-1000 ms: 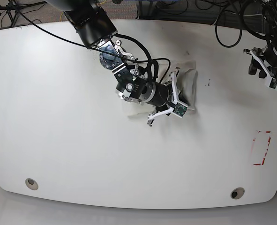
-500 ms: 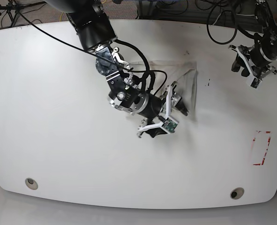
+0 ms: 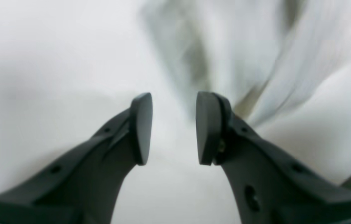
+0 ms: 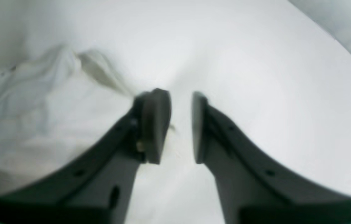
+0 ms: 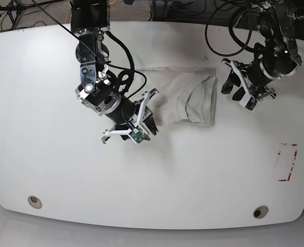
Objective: Fold the T-shirt properly
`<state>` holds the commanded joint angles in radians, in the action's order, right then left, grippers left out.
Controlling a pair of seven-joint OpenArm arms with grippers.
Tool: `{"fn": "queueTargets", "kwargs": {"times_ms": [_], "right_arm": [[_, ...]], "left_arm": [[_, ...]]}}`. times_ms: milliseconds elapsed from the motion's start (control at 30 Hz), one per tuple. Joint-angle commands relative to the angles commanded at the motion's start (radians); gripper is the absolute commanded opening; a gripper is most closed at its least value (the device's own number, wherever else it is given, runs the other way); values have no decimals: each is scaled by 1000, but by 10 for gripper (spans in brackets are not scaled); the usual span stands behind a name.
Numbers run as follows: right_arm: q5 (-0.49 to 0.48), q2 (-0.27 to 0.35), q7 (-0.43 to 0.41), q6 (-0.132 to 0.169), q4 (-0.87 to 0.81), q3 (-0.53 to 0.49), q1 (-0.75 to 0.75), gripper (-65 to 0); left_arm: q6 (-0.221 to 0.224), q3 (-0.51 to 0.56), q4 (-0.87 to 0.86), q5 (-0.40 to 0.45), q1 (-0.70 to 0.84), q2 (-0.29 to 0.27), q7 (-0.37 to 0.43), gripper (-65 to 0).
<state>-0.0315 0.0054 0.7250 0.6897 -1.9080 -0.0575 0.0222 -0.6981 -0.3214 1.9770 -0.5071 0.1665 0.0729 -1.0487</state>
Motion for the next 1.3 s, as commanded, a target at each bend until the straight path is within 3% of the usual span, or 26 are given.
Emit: {"fn": "queueTargets", "kwargs": {"times_ms": [167, 367, 433, 667, 800, 933, 1100, 1300], "right_arm": [[5, 2, 3, 8, 6, 35, -48, -574], [5, 6, -6, 8, 78, 29, -64, -572], [3, 15, -40, 8, 133, 14, -63, -574], [8, 44, -273, 8, 417, -41, -14, -575], [2, 78, -339, 8, 537, -38, 14, -577], [-3, 115, -344, 8, 526, -37, -17, -577], [-5, 153, -344, 8, 422, -37, -115, -577], [-3, 161, -344, 8, 341, -37, -219, -577]], "left_arm": [[0, 2, -2, 2, -14, -72, 0, -431], [0, 3, -25, 2, -29, -100, 0, -429], [0, 3, -55, 2, -34, -100, 0, -429], [0, 2, -269, 2, -87, -72, 5, -429], [0, 3, -434, 2, -155, -46, 5, -429], [0, 11, -577, 6, -221, -18, 6, -429], [0, 140, -787, 83, -362, 21, 6, -429], [0, 256, -908, 138, -489, 20, 8, -429]]}}
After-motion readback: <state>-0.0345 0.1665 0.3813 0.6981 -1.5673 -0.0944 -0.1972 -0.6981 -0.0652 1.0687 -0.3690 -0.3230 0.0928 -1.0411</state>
